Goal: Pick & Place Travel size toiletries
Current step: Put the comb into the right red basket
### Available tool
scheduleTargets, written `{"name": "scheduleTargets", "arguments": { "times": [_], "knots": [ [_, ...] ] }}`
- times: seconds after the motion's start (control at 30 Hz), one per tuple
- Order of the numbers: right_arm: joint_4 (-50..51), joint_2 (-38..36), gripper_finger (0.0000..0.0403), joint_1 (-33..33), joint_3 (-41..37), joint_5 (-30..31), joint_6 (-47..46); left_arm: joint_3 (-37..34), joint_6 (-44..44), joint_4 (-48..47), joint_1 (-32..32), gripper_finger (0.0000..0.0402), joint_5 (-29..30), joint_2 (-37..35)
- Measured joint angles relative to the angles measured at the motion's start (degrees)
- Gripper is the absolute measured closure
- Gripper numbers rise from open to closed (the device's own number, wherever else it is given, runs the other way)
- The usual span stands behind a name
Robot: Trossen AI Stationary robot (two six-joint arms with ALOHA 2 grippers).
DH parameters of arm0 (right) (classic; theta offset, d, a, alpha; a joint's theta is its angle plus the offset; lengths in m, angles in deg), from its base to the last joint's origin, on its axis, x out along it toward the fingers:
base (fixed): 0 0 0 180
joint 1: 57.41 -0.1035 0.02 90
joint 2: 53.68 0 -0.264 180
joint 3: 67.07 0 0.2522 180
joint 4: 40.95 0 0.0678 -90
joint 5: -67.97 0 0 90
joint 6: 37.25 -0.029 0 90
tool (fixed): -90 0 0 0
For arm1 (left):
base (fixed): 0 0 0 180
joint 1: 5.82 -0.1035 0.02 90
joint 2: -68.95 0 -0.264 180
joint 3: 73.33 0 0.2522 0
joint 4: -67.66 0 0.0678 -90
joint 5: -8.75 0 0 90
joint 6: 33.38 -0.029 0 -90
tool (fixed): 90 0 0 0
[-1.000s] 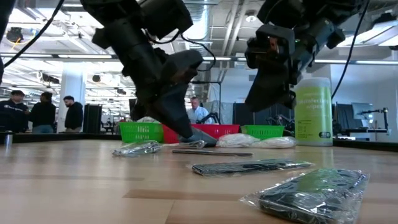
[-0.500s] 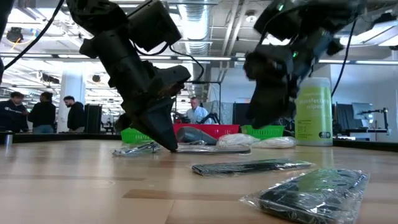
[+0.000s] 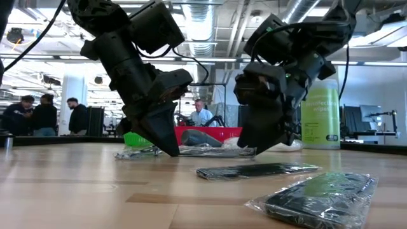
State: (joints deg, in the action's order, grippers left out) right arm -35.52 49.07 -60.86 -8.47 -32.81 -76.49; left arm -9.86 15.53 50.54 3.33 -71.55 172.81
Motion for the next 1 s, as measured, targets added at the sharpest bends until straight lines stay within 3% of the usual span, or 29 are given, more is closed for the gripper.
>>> {"name": "scheduleTargets", "arguments": {
  "times": [0.2, 0.3, 0.57, 0.77, 0.9, 1.0],
  "knots": [
    [-3.1, 3.8, 0.0217, 0.1, 0.6, -4.7, -1.4, -0.1, 0.0, 0.4, 0.0, 0.0402, 0.5, 0.0],
    [-5.3, 5.5, 0.0234, -0.2, 0.6, -5.2, -2.4, -0.1, 0.0, 0.6, 0.0, 0.0402, 0.7, 0.1],
    [-4.2, 5.1, 0.0389, -0.2, 0.5, -5.2, -2.2, -0.1, 0.8, 1.1, 0.4, 0.0402, 1.3, 0.2],
    [0.0, 1.2, 0.0397, 0.4, 0.6, -6.3, -1.6, -0.4, 0.9, 0.5, 0.5, 0.0399, 1.4, -1.1],
    [2.9, -5.1, 0.0398, 1.4, 0.9, -6.1, -0.7, -0.5, 0.2, 1.1, 0.6, 0.0398, 2.3, -6.5],
    [6.7, -11.2, 0.0399, 2.7, 0.9, -3.8, -0.1, -1.1, -0.7, 1.6, 0.7, 0.0398, 6.4, -12.0]
  ]
}}
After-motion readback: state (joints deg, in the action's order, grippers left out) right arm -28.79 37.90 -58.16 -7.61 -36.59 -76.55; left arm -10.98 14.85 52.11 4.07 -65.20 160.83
